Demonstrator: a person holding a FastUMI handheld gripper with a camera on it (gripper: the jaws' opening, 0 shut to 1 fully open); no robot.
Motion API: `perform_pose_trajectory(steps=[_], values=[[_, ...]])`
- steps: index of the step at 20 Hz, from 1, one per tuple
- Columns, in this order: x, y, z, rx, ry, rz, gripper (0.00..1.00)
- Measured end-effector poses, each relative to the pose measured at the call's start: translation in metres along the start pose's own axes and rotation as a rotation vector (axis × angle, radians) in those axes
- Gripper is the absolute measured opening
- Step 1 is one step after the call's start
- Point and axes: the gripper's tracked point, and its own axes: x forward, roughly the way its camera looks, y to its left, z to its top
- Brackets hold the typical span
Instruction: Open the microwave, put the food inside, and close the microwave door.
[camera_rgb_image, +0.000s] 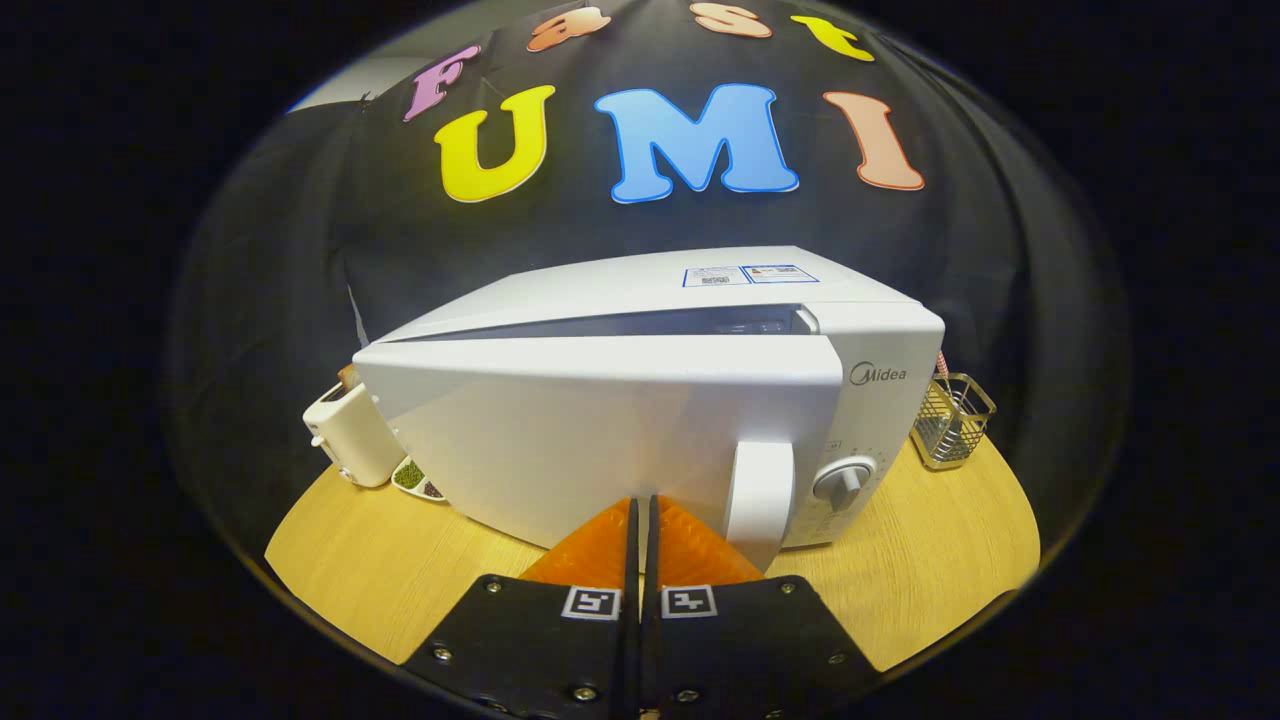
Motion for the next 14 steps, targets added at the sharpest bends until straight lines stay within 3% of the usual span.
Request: perform_pose_trajectory(steps=[4,8,14], values=[[0.012,-0.006,0.007,0.047,0.007,-0.027,0.01],[0.012,-0.008,0.009,0.010,-0.015,-0.051,0.01],[0.021,-0.013,0.014,0.095,-0.014,-0.052,0.01]])
